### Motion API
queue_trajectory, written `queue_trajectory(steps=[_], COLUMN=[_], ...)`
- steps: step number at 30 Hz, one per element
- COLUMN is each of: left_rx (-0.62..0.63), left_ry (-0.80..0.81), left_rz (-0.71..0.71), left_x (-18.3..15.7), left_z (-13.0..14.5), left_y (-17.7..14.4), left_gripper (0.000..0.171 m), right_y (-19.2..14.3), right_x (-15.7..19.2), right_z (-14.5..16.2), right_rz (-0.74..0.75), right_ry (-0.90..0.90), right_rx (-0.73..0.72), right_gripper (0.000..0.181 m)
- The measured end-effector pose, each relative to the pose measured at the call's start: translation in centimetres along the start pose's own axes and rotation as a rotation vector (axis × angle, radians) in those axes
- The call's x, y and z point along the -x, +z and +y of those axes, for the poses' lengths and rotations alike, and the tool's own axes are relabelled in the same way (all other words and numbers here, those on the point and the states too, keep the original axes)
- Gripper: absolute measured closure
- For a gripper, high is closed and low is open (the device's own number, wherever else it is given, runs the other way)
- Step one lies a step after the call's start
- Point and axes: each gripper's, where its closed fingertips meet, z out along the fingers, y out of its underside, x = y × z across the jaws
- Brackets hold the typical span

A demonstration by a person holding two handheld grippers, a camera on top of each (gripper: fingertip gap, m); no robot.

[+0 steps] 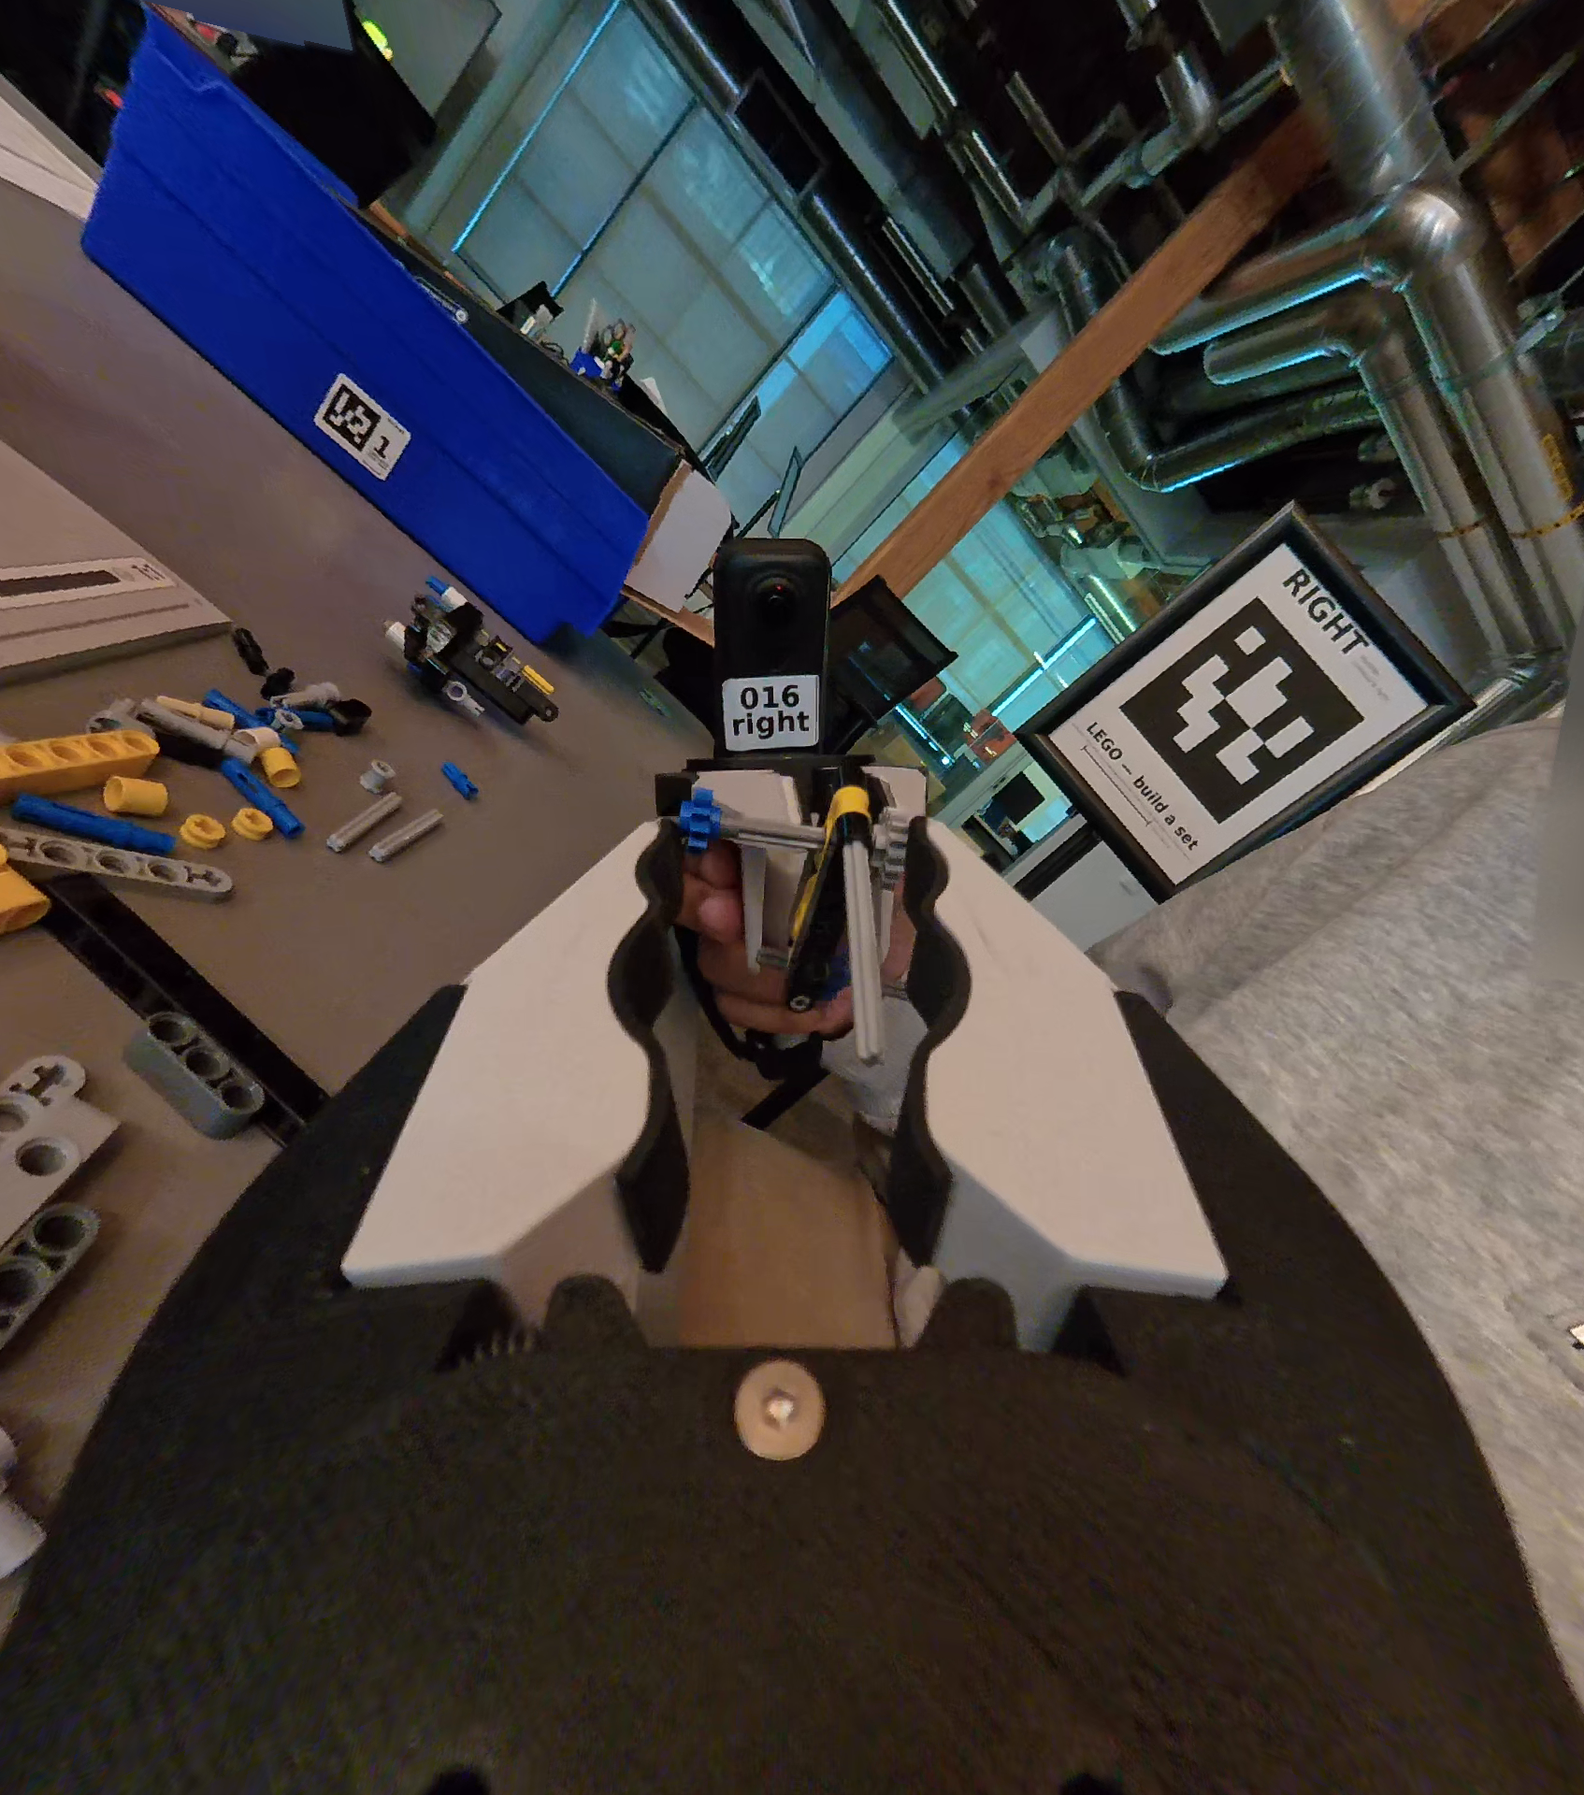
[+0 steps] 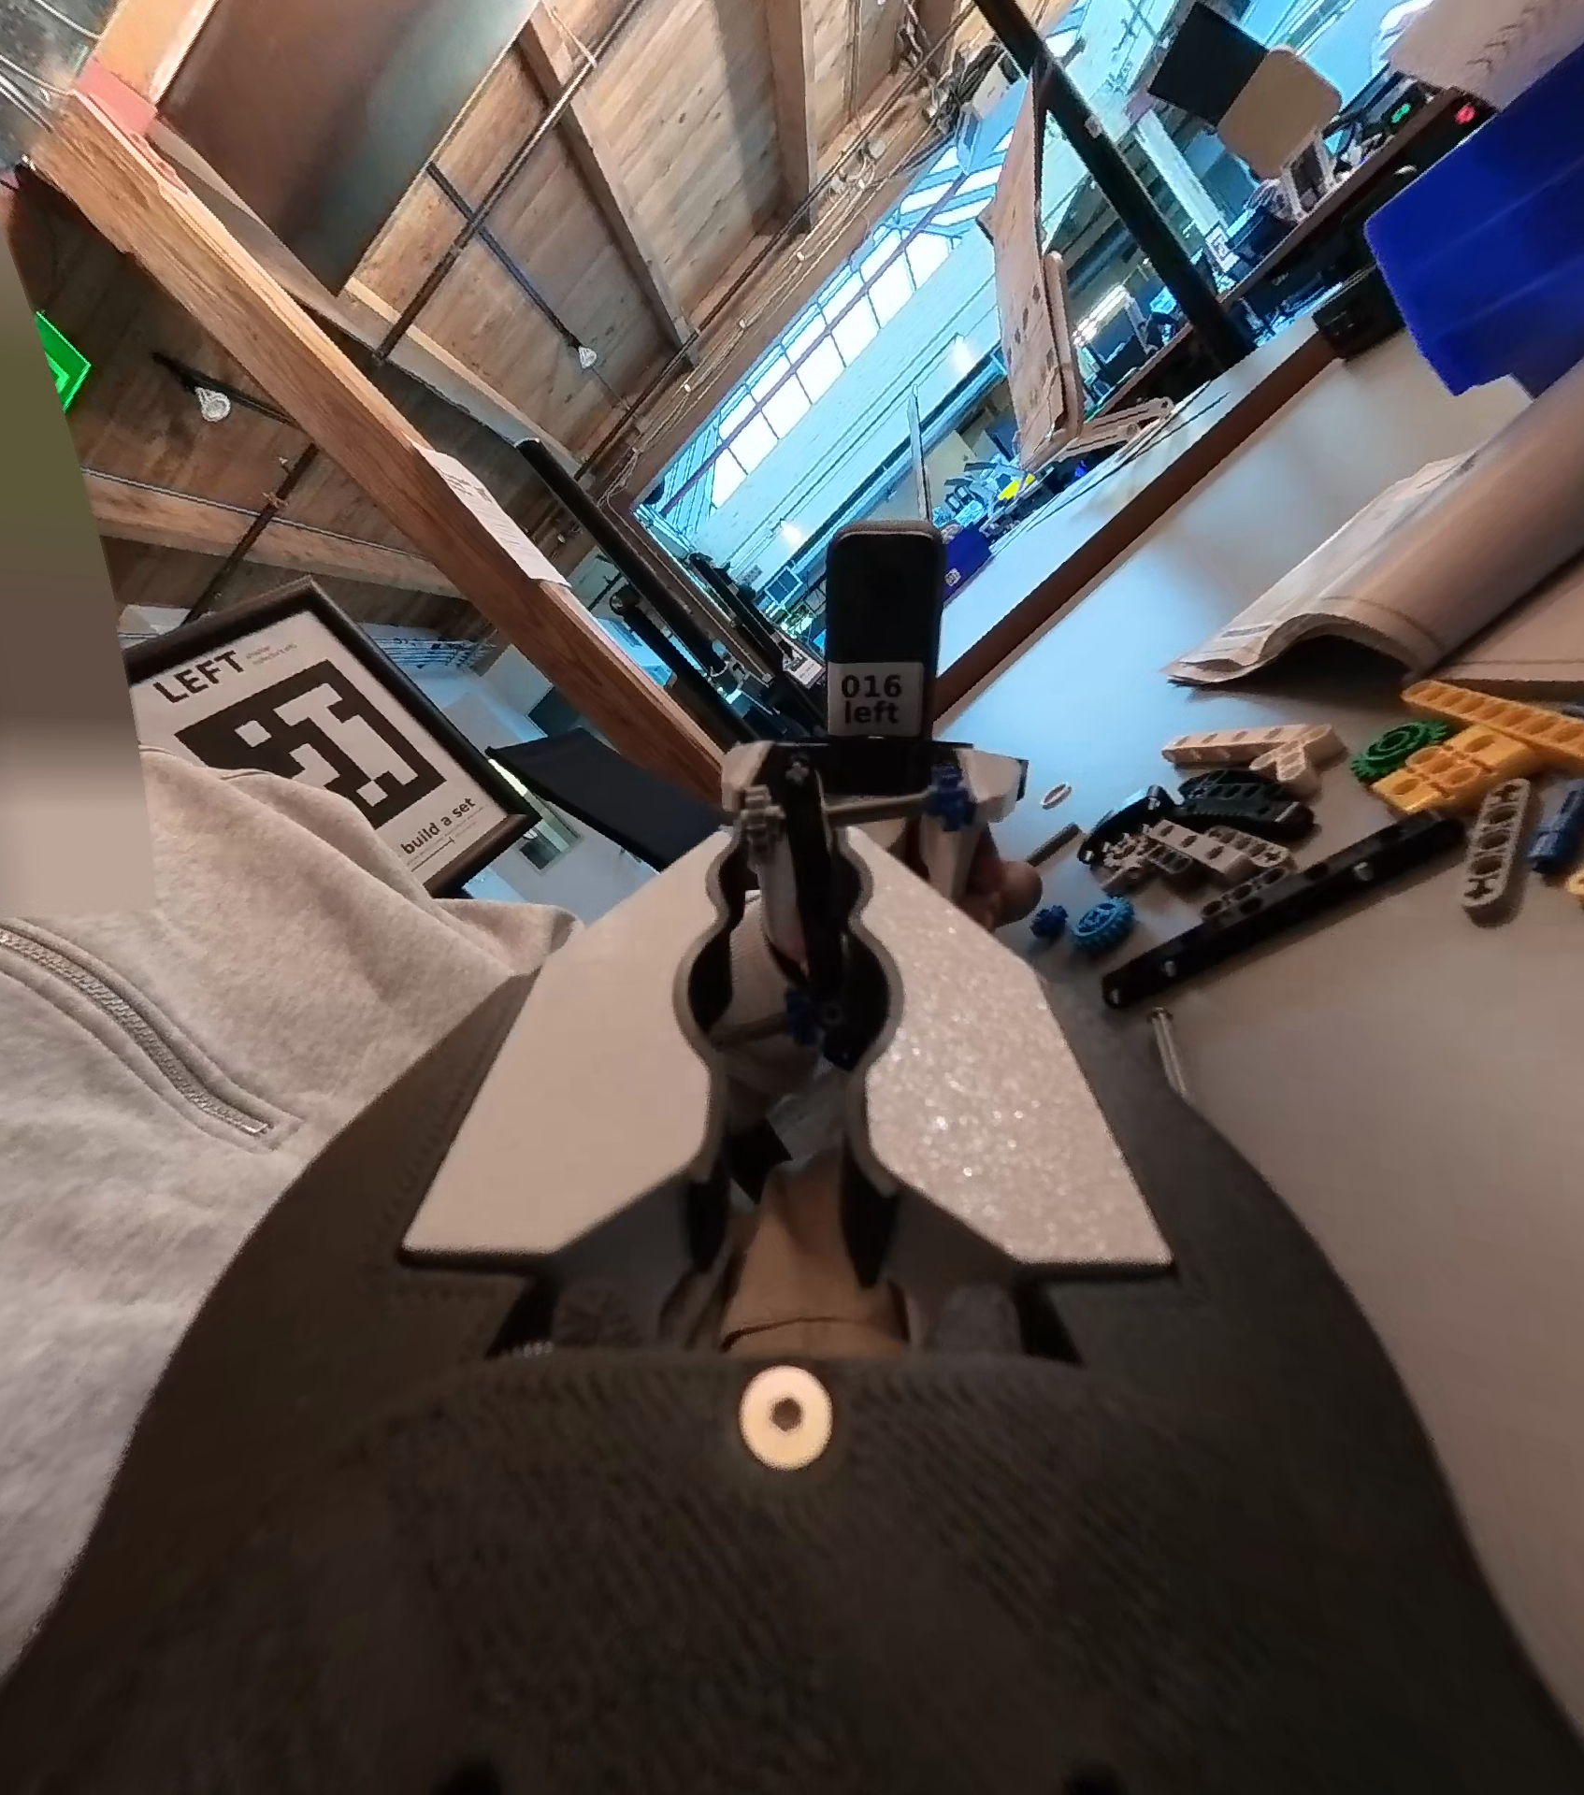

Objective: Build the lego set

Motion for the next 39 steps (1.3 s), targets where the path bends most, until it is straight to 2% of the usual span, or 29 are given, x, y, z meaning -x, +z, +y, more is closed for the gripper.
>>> queue_trajectory(steps=[3, 6, 39], left_rx=[-0.001, 0.009, 0.042], left_ry=[0.006, -0.002, -0.003], left_rz=[-0.023, -0.010, -0.104], left_x=[0.3, 0.1, 1.3], left_z=[0.0, 0.1, 0.6], left_y=[0.1, 0.1, 0.4], left_gripper=[0.126, 0.126, 0.125], right_y=[0.1, 0.1, -0.4], right_x=[0.0, 0.0, -1.0], right_z=[0.1, 0.3, -0.1], right_rz=[0.000, 0.004, 0.032], right_ry=[-0.002, -0.010, 0.084], right_rx=[0.007, 0.017, -0.025], right_gripper=[0.161, 0.170, 0.171])
